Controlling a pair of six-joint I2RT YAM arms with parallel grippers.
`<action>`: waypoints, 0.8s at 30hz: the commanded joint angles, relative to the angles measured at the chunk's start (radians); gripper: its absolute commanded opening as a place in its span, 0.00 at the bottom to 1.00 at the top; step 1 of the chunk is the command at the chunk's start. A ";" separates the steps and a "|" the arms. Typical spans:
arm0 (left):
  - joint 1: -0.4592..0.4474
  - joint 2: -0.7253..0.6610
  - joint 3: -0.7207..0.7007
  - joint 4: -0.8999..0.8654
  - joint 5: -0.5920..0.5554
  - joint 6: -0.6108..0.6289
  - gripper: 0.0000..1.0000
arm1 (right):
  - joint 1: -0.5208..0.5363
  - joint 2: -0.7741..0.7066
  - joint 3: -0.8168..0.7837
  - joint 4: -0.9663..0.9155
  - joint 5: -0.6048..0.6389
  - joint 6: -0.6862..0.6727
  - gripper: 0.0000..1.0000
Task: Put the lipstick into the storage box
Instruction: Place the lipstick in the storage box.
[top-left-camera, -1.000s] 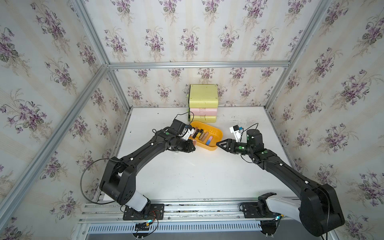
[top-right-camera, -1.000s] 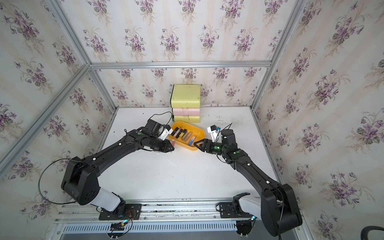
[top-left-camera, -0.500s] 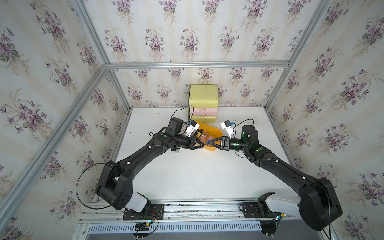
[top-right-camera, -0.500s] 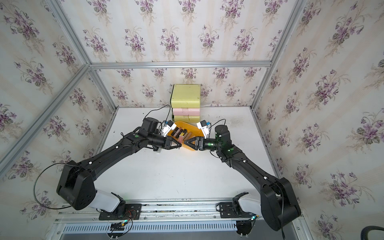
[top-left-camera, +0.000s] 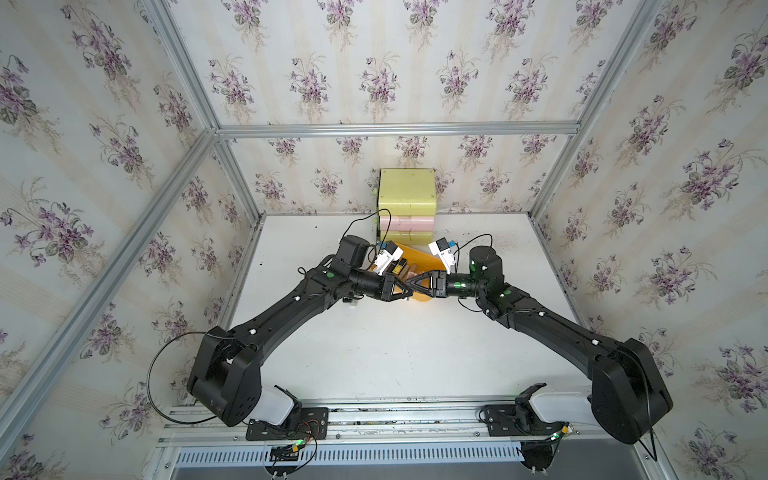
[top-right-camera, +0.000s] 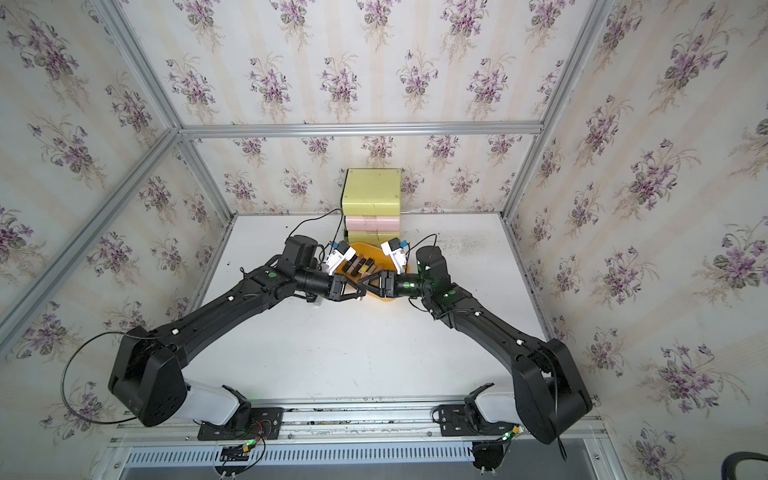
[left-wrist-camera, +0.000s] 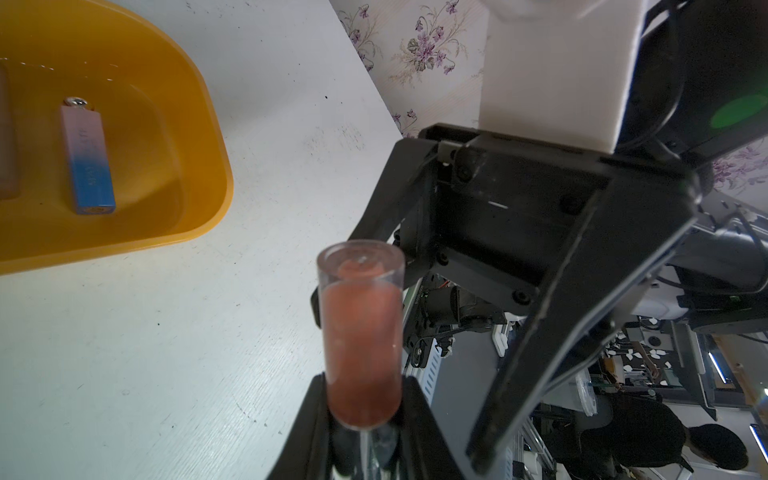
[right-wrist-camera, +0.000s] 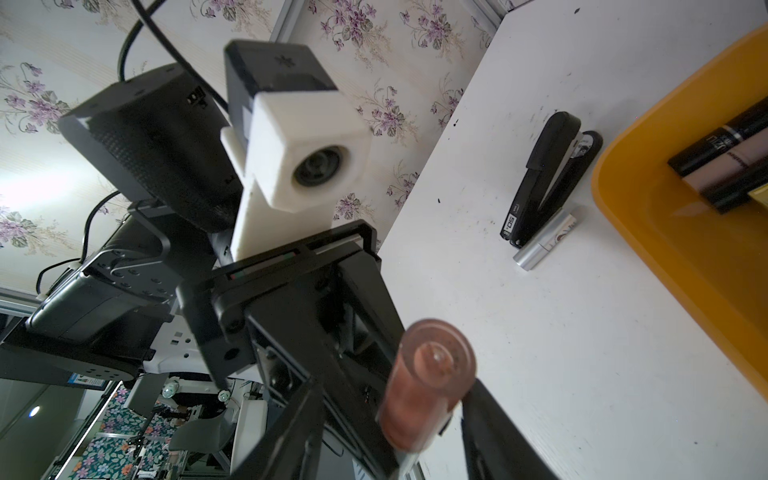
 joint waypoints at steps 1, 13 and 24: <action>0.000 -0.009 0.002 0.029 0.016 0.004 0.09 | 0.001 0.004 0.008 0.045 0.020 0.017 0.53; -0.003 0.000 0.011 0.031 0.019 0.005 0.12 | 0.008 0.017 0.007 0.060 0.028 0.031 0.25; -0.003 -0.014 0.022 0.023 -0.027 0.017 0.53 | 0.008 0.003 0.007 0.032 0.068 0.026 0.17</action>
